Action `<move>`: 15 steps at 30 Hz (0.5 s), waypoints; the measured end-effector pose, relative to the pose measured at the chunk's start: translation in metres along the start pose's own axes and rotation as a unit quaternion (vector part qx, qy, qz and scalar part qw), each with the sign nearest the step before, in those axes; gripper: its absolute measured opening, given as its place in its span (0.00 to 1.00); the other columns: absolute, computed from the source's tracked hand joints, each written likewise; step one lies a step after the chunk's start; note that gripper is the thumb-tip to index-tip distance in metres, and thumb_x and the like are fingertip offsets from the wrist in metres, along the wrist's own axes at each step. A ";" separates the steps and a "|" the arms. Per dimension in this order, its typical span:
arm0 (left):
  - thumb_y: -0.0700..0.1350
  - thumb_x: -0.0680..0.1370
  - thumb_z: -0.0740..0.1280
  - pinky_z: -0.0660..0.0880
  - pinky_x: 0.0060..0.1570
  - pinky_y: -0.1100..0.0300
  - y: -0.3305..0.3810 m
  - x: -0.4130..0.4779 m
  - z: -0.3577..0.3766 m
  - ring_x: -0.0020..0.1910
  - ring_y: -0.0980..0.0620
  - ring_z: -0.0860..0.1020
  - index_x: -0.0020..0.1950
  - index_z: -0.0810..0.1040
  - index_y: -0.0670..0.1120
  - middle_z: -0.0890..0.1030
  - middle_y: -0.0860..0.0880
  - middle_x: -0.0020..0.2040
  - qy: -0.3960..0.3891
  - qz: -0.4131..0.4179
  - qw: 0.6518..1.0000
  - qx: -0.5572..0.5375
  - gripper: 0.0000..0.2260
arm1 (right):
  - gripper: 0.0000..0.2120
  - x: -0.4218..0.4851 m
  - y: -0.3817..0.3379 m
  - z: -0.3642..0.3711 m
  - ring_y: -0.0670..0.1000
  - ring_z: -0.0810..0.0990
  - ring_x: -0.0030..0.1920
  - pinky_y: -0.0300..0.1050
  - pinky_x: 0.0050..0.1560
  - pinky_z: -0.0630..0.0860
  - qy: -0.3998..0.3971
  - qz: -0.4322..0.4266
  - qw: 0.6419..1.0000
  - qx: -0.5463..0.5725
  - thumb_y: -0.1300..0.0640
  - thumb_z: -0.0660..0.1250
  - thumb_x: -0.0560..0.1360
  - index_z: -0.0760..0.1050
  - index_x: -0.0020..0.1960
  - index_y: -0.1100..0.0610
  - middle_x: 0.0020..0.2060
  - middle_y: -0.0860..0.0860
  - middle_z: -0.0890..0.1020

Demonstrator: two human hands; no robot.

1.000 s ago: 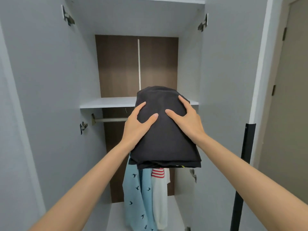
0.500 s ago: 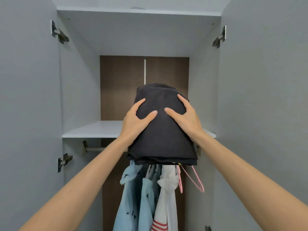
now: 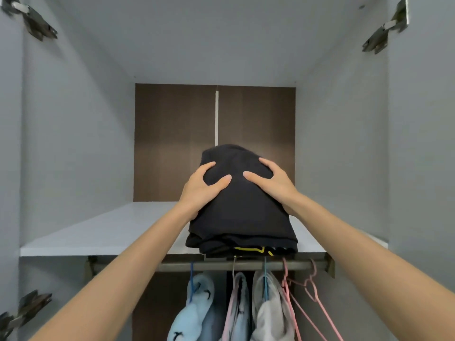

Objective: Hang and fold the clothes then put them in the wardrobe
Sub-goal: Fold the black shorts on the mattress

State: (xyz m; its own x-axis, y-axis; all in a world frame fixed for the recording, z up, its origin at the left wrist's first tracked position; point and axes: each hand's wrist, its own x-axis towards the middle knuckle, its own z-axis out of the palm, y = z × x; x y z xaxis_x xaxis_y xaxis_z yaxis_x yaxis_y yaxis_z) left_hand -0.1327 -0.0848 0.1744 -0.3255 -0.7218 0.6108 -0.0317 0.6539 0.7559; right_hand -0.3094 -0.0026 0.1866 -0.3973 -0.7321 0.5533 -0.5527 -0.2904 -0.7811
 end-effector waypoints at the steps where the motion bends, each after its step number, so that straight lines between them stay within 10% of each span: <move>1: 0.58 0.71 0.72 0.71 0.64 0.53 -0.010 0.009 0.004 0.65 0.53 0.71 0.70 0.68 0.57 0.70 0.55 0.68 -0.015 -0.018 1.000 0.005 0.29 | 0.38 0.010 0.010 0.002 0.48 0.75 0.60 0.50 0.62 0.75 -0.015 0.025 1.000 -0.008 0.38 0.74 0.65 0.63 0.72 0.43 0.65 0.44 0.73; 6: 0.56 0.73 0.70 0.68 0.59 0.61 -0.055 0.030 0.027 0.66 0.53 0.69 0.72 0.66 0.52 0.68 0.52 0.71 -0.102 -0.076 0.989 0.078 0.29 | 0.38 0.034 0.053 0.007 0.44 0.77 0.48 0.37 0.42 0.75 -0.091 0.139 0.985 -0.054 0.43 0.74 0.68 0.64 0.73 0.51 0.55 0.47 0.74; 15: 0.65 0.77 0.54 0.64 0.66 0.51 -0.058 0.024 0.031 0.70 0.39 0.63 0.74 0.61 0.56 0.55 0.42 0.74 -0.142 -0.111 0.907 0.381 0.27 | 0.33 0.032 0.055 0.002 0.60 0.61 0.72 0.55 0.70 0.64 -0.099 0.074 0.908 -0.401 0.36 0.62 0.74 0.62 0.74 0.50 0.75 0.56 0.58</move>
State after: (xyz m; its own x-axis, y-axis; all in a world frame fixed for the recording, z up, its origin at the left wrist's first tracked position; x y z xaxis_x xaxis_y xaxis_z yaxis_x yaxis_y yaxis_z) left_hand -0.1684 -0.1333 0.1378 -0.4580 -0.8378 0.2974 -0.7346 0.5450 0.4041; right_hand -0.3505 -0.0432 0.1606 -0.4160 -0.8455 0.3348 -0.8905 0.3042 -0.3383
